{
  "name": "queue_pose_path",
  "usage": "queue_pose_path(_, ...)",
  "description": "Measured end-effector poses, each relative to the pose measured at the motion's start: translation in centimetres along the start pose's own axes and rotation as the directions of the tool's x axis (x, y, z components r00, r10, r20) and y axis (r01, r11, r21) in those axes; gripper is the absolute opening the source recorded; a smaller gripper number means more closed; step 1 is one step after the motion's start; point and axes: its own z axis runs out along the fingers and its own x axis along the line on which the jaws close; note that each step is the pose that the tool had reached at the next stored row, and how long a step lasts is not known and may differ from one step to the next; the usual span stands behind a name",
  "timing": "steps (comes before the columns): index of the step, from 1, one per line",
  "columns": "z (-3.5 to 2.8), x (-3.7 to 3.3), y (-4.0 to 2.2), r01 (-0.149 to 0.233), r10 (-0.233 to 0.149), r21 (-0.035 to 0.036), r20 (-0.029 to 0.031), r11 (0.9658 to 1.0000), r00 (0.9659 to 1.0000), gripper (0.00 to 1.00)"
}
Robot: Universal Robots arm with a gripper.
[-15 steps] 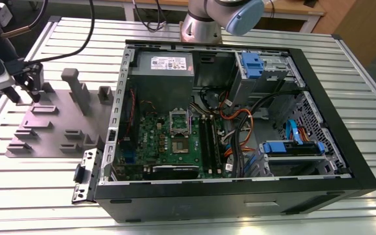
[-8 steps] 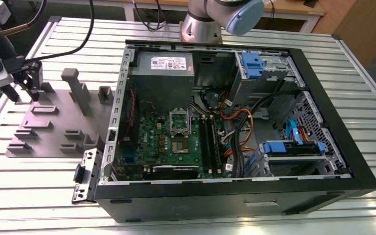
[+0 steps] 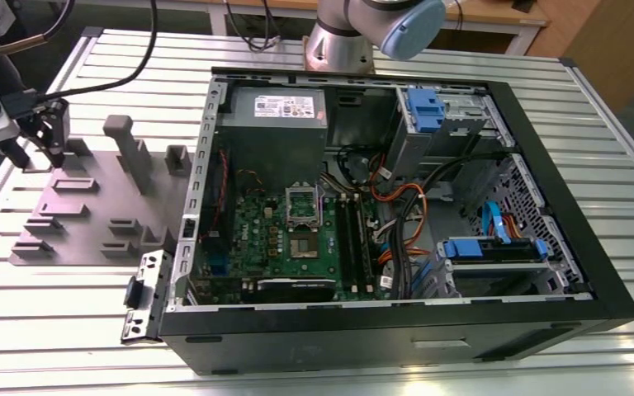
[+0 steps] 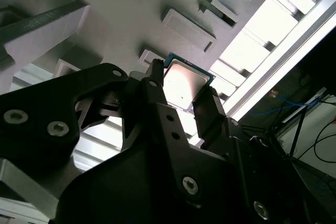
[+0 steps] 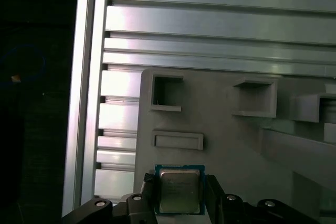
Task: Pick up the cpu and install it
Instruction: 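Pick up the cpu and move it towards the insertion slot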
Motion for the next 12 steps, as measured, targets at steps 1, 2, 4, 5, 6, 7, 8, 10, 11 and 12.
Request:
queue_pose_path(1, -0.05, 0.0, 0.0, 0.0, 0.0, 0.0001, -0.0002, 1.0, 1.0, 0.47)
queue_pose_path(2, -0.1, 0.0, 0.0, 0.0, 0.0, 0.0001, -0.0002, 1.0, 1.0, 0.47)
queue_pose_path(4, -0.17, 0.0, 0.0, 0.0, 0.0, 0.0, -0.0001, 1.0, 1.0, 0.47)
queue_pose_path(5, -0.21, 0.0, 0.01, 0.0, 0.0, 0.0001, -0.0001, 1.0, 1.0, 0.47)
queue_pose_path(6, -0.25, 0.0, 0.01, 0.0, 0.0, 0.0001, -0.0002, 1.0, 1.0, 0.47)
queue_pose_path(7, -0.28, 0.0, 0.01, 0.0, 0.0, 0.0001, -0.0001, 1.0, 1.0, 0.47)
queue_pose_path(8, -0.32, 0.0, 0.01, 0.0, 0.0, 0.0, -0.0001, 1.0, 1.0, 0.47)
queue_pose_path(10, -0.38, 0.0, 0.01, 0.0, 0.0, 0.0001, -0.0002, 1.0, 1.0, 0.47)
queue_pose_path(11, -0.4, 0.0, 0.01, 0.0, 0.0, 0.0001, -0.0002, 1.0, 1.0, 0.47)
queue_pose_path(12, -0.43, 0.01, 0.01, 0.0, 0.0, 0.0001, -0.0003, 1.0, 1.0, 0.47)
